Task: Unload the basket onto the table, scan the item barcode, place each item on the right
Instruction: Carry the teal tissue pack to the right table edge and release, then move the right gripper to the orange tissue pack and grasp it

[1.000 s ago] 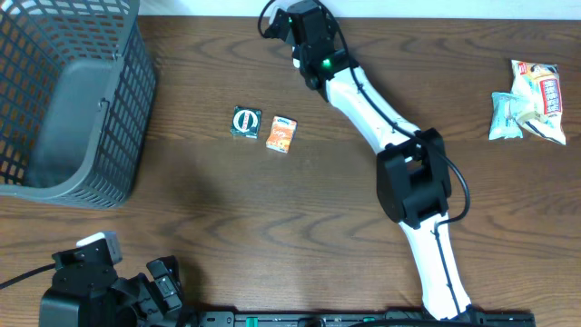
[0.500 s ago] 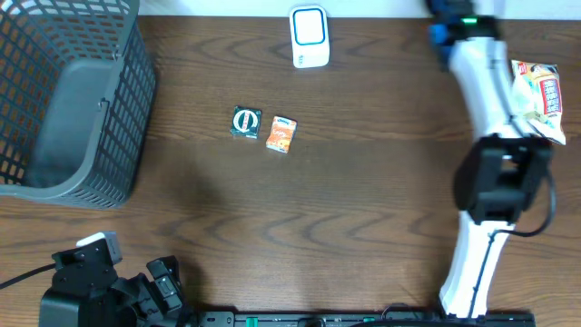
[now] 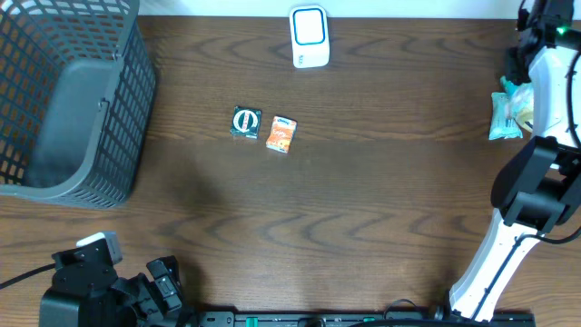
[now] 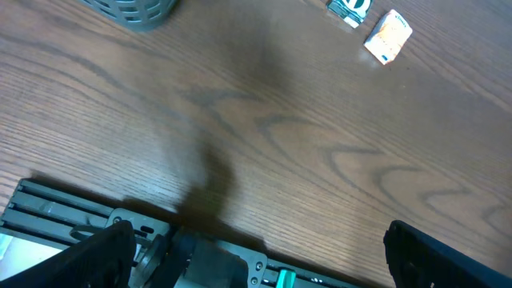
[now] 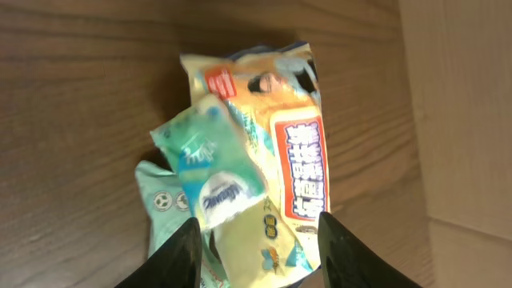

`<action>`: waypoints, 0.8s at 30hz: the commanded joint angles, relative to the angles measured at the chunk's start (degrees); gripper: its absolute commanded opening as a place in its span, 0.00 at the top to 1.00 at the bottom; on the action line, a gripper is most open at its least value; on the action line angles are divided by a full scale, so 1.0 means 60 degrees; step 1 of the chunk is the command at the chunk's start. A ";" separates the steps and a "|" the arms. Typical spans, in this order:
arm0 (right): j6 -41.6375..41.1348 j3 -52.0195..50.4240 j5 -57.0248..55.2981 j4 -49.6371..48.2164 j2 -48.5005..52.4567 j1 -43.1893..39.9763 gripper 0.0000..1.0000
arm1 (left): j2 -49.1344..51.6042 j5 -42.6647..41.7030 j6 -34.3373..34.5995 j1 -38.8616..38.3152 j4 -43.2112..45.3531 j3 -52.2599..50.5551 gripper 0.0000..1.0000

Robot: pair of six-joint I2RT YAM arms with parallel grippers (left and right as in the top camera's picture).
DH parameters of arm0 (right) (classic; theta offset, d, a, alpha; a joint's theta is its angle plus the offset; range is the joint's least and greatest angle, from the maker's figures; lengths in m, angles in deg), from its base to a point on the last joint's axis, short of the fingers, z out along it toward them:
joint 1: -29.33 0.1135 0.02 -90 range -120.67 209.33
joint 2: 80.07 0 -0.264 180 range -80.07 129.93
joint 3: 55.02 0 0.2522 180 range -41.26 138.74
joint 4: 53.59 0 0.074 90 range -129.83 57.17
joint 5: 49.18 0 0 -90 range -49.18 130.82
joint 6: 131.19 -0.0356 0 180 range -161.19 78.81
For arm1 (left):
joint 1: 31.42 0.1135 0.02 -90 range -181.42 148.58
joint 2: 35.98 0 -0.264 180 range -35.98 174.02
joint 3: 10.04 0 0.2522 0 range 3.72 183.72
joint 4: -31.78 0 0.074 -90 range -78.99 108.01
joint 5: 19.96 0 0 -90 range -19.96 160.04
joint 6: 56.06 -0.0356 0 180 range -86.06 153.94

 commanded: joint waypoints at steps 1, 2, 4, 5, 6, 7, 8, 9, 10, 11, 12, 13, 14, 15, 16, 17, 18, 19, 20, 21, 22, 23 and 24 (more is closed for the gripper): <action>-0.1024 0.0044 0.0204 0.0087 -0.0109 -0.0233 0.59 | 0.0004 0.0087 0.0084 0.0029 0.0007 0.0026 0.02; -0.1104 0.0044 0.0229 0.0168 -0.0109 -0.0248 0.56 | 0.0004 0.0087 0.0084 0.0029 0.0007 0.0026 0.02; -0.1115 0.0044 0.0554 0.0364 -0.0113 -0.0226 0.55 | 0.0004 0.0087 0.0084 0.0029 0.0007 0.0026 0.02; -0.1115 0.0044 0.0900 0.0470 -0.0117 -0.0211 0.54 | 0.0004 0.0087 0.0084 0.0029 0.0007 0.0026 0.02; -0.1118 0.0044 0.1344 0.0561 -0.0124 -0.0182 0.53 | 0.0004 0.0087 0.0084 0.0029 0.0007 0.0026 0.02; -0.1151 0.0044 0.1887 0.0667 -0.0146 -0.0146 0.53 | 0.0004 0.0087 0.0084 0.0029 0.0007 0.0026 0.02; -0.1158 0.0044 0.2568 0.0769 -0.0153 -0.0084 0.52 | 0.0004 0.0087 0.0084 0.0029 0.0007 0.0026 0.02; -0.1155 0.0044 0.3231 0.0852 -0.0157 -0.0025 0.51 | 0.0004 0.0087 0.0084 0.0029 0.0007 0.0026 0.02; -0.1155 0.0044 0.4080 0.0965 -0.0157 0.0055 0.49 | 0.0004 0.0087 0.0084 0.0029 0.0007 0.0026 0.02; -0.1155 0.0044 0.4936 0.1075 -0.0157 0.0157 0.48 | 0.0004 0.0087 0.0084 0.0029 0.0007 0.0026 0.02; -0.1155 0.0044 0.5770 0.1195 -0.0157 0.0273 0.48 | 0.0004 0.0087 0.0084 0.0029 0.0007 0.0026 0.02; -0.1155 0.0044 0.6750 0.1315 -0.0157 0.0426 0.48 | 0.0004 0.0087 0.0084 0.0029 0.0007 0.0026 0.02; -0.1155 0.0044 0.7632 0.1399 -0.0157 0.0568 0.48 | 0.0004 0.0087 0.0084 0.0029 0.0007 0.0026 0.02; -0.1155 0.0044 0.8626 0.1468 -0.0157 0.0750 0.48 | 0.0004 0.0087 0.0084 0.0029 0.0007 0.0026 0.03; -0.1155 0.0044 0.9289 0.1512 -0.0157 0.0889 0.48 | 0.0004 0.0087 0.0084 0.0029 0.0007 0.0026 0.02; -0.1155 0.0044 0.9970 0.1548 -0.0157 0.1075 0.48 | 0.0004 0.0087 0.0084 0.0029 0.0007 0.0026 0.02; -0.1155 0.0044 1.0564 0.1566 -0.0157 0.1275 0.48 | 0.0004 0.0087 0.0084 0.0029 0.0007 0.0026 0.02; -0.1158 0.0044 1.1143 0.1621 -0.0157 0.1541 0.48 | 0.0004 0.0087 0.0084 0.0029 0.0007 0.0026 0.03; -0.1155 0.0044 1.1435 0.1672 -0.0157 0.1749 0.48 | 0.0004 0.0087 0.0084 0.0029 0.0007 0.0026 0.02; -0.1155 0.0044 1.1613 0.1741 -0.0157 0.2018 0.47 | 0.0004 0.0087 0.0084 0.0029 0.0007 0.0026 0.02; -0.1155 0.0044 1.1613 0.1785 -0.0153 0.2302 0.46 | 0.0004 0.0087 0.0084 0.0029 0.0007 0.0026 0.02; -0.1151 0.0040 1.1500 0.1800 -0.0153 0.2594 0.47 | 0.0004 0.0087 0.0084 0.0029 0.0007 0.0026 0.02; -0.1155 0.0022 1.1307 0.1796 -0.0135 0.2889 0.47 | 0.0004 0.0087 0.0084 0.0029 0.0007 0.0026 0.02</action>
